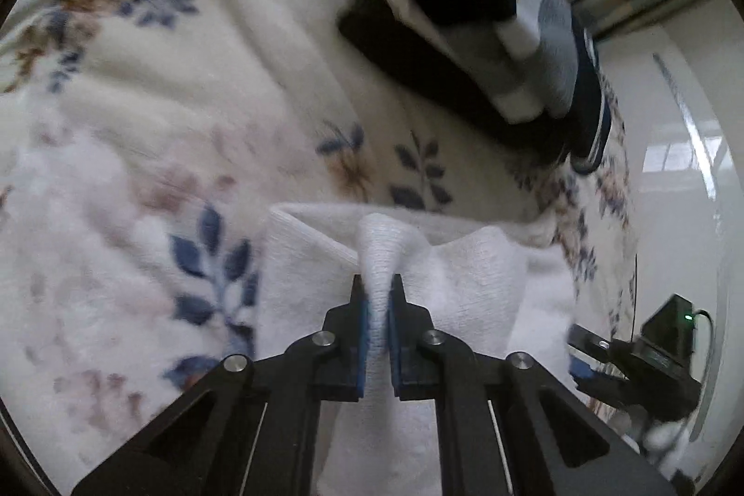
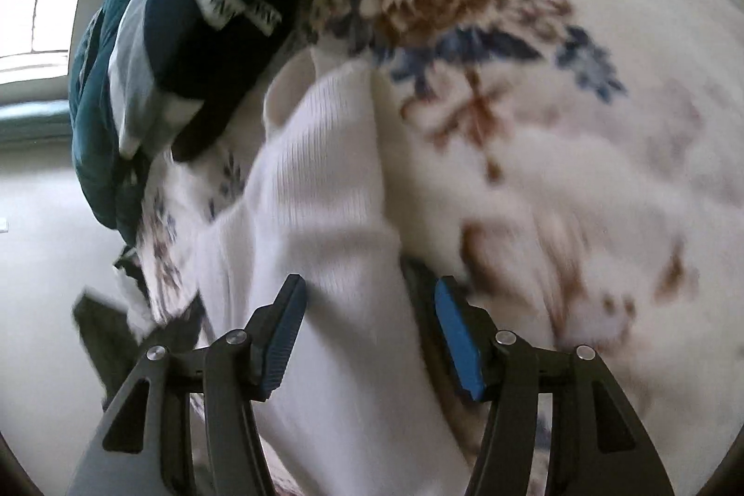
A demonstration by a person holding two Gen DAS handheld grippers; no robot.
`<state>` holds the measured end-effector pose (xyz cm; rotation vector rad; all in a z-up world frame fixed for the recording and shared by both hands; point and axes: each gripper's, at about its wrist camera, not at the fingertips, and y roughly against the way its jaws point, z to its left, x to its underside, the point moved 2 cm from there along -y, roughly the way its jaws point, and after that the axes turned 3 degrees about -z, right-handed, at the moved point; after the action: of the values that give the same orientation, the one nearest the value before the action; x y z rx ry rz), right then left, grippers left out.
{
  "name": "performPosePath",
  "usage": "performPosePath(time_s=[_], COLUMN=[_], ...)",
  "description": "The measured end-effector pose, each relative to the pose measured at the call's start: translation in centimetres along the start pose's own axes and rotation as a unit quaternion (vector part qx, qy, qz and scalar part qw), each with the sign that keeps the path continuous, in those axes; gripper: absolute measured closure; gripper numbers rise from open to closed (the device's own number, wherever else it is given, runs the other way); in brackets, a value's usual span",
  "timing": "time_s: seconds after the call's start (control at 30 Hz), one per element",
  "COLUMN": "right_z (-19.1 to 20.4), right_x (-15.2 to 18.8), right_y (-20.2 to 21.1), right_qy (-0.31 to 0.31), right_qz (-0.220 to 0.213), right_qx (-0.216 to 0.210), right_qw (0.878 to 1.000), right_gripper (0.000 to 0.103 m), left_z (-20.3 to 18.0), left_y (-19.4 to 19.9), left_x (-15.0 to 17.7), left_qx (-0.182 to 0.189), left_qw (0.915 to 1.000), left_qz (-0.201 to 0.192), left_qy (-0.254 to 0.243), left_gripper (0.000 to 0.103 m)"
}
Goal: Fold small clothes
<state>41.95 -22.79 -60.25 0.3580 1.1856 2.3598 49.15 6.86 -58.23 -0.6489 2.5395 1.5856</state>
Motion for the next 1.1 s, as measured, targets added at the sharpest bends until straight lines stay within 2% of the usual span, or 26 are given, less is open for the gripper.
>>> performPosePath(time_s=[0.03,0.07,0.1,0.2,0.3,0.4,0.47,0.5,0.6,0.63,0.67,0.77,0.8,0.87,0.9,0.97,1.03,1.1], right_z=[-0.3,0.1,0.0,0.9,2.1,2.9,2.9,3.0,3.0,2.7,2.8,4.3,4.5,3.5,3.0,3.3,3.6,2.7], right_x=[-0.9,-1.3,-1.6,-2.6,-2.0,-2.3,-2.5,-2.7,-3.5,-3.6,-3.6,-4.2,-4.9,-6.5,-7.0,-6.6,-4.3,-1.1], right_y=[0.2,-0.1,-0.5,-1.6,-1.9,-4.0,-4.7,-4.9,-3.2,-2.1,-1.4,-2.7,-4.0,-6.3,-6.8,-5.4,-2.0,1.1], right_qy=[0.003,0.011,0.021,0.058,0.106,0.137,0.135,0.132,0.119,0.119,0.122,0.167,0.184,0.168,0.141,0.120,0.138,0.137], right_qz=[0.001,0.002,0.008,0.011,0.005,0.021,0.042,0.048,0.047,0.042,0.042,0.067,0.070,0.066,0.075,0.072,0.065,0.074], right_qx=[0.000,-0.003,0.001,0.003,0.029,0.090,0.095,0.094,0.066,0.052,0.029,0.011,0.034,0.104,0.105,0.072,0.054,0.043], right_qw=[1.000,1.000,1.000,0.998,0.994,0.986,0.985,0.986,0.990,0.991,0.991,0.984,0.980,0.978,0.982,0.987,0.987,0.987], right_gripper=[0.052,0.079,0.086,0.090,0.091,0.091,0.088,0.083,0.074,0.073,0.069,0.068,0.068,0.068,0.068,0.068,0.060,0.047], left_z=[0.3,0.4,0.8,2.0,3.1,4.0,4.1,4.3,4.9,5.2,5.5,6.4,6.8,7.0,7.2,7.3,7.5,7.6], left_y=[0.6,1.0,1.2,0.3,-2.9,-5.5,-5.2,-4.7,-2.0,-0.9,0.2,2.1,2.6,3.3,4.1,5.5,7.2,8.7], left_x=[-0.5,-1.3,-2.0,-3.7,-4.3,-3.8,-3.8,-3.8,-3.4,-3.1,-2.6,-1.5,-0.6,0.7,1.6,3.6,6.1,9.4], left_qx=[-0.003,-0.004,-0.003,-0.019,-0.040,-0.044,-0.037,-0.031,-0.023,-0.025,-0.026,-0.026,-0.034,-0.036,-0.034,-0.021,-0.011,0.001], left_qw=[1.0000,0.9998,0.9997,0.9993,0.9987,0.9979,0.9979,0.9978,0.9978,0.9980,0.9981,0.9980,0.9976,0.9975,0.9975,0.9977,0.9971,0.9954], left_qz=[-0.007,-0.012,-0.014,-0.015,0.007,0.036,0.042,0.042,0.035,0.028,0.020,0.017,0.025,0.033,0.036,0.045,0.064,0.089], left_qy=[0.004,0.013,0.019,0.027,0.029,0.031,0.033,0.040,0.052,0.051,0.053,0.054,0.054,0.051,0.049,0.046,0.039,0.035], left_gripper=[0.098,0.098,0.098,0.098,0.098,0.097,0.093,0.092,0.071,0.059,0.051,0.048,0.048,0.048,0.048,0.048,0.048,0.048])
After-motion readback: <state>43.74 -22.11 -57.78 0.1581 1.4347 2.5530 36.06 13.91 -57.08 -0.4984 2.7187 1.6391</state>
